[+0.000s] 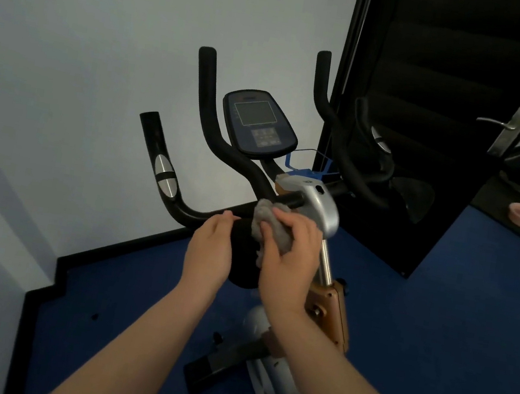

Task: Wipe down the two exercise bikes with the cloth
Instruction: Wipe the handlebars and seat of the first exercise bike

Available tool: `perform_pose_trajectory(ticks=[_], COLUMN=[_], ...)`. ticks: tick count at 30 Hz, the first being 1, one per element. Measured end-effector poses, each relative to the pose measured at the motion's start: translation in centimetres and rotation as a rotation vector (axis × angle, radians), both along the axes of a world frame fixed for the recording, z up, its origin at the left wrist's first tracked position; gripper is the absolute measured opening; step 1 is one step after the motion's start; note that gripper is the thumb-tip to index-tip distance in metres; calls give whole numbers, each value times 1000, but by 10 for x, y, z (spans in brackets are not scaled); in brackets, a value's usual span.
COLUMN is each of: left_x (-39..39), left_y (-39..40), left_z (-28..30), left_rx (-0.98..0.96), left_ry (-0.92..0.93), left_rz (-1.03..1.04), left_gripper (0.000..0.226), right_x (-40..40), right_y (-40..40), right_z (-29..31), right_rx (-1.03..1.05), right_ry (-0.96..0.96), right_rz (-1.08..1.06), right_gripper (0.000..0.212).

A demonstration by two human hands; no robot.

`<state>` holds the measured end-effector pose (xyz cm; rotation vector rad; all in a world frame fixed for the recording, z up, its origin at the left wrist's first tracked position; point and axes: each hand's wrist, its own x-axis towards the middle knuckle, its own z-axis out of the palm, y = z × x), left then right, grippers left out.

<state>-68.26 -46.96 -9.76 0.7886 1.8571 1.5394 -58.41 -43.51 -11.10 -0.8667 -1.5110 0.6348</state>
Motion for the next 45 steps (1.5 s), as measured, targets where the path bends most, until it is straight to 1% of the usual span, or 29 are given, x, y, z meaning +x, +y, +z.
perform_pose_trajectory(ticks=[2,4,7,8,9,11,13,15,17,20,23,26,28,30,33,35,38,39,41,43,44,45], left_x=[0,2,5,5,5,5,5,5,5,3,4,4,5,6,6,5,5,5,4,1,-2,-4], left_y=[0,-2,-1,-1,-1,-2,-3,-2,-1,0,-1,0,0,0,0,-1,-2,-3,-3,-4,-5,-6], left_z=[-3,-7,-10,-11,-11,-12,-13,-13,-13,-14,-14,-16,-17,-17,-16,-16,-16,-16,-15,-13,-12,-10], left_rx=[19,42,59,67,72,78,88,90,90,89,87,91,103,122,129,130,133,133,115,85,73,63], left_ry=[80,171,212,204,197,196,183,165,168,169,156,170,166,145,136,141,116,107,102,115,133,157], left_rz=[-12,-12,11,12,11,3,-2,3,0,7,10,8,21,35,36,23,6,0,-11,-37,-61,-91], left_gripper=[31,32,34,35,36,36,35,34,33,35,35,34,34,34,35,35,34,34,33,32,31,31], right_x=[4,5,1,1,0,3,7,10,8,5,7,19,22,16,4,4,16,20,24,24,24,24], right_y=[-17,-22,0,6,8,-2,-22,-30,-18,9,12,-13,-21,-8,15,12,-8,-8,5,18,24,30], right_z=[-7,-6,10,15,17,9,-9,-17,-10,11,11,-10,-22,-15,5,2,-17,-19,-11,6,13,20], right_rx=[-206,-362,-540,-588,-593,-533,-482,-495,-513,-581,-615,-516,-404,-303,-230,-194,-85,-62,-61,-90,-127,-194], right_ry=[225,375,434,431,404,332,314,332,337,293,295,219,77,-66,-237,-262,-299,-318,-360,-352,-286,-175], right_rz=[-21,-43,-34,-5,8,9,-7,-18,-1,55,113,89,87,96,152,166,162,164,187,207,197,170], right_gripper=[17,13,9,6,7,9,9,8,10,10,13,14,19,24,25,29,48,50,41,23,16,11])
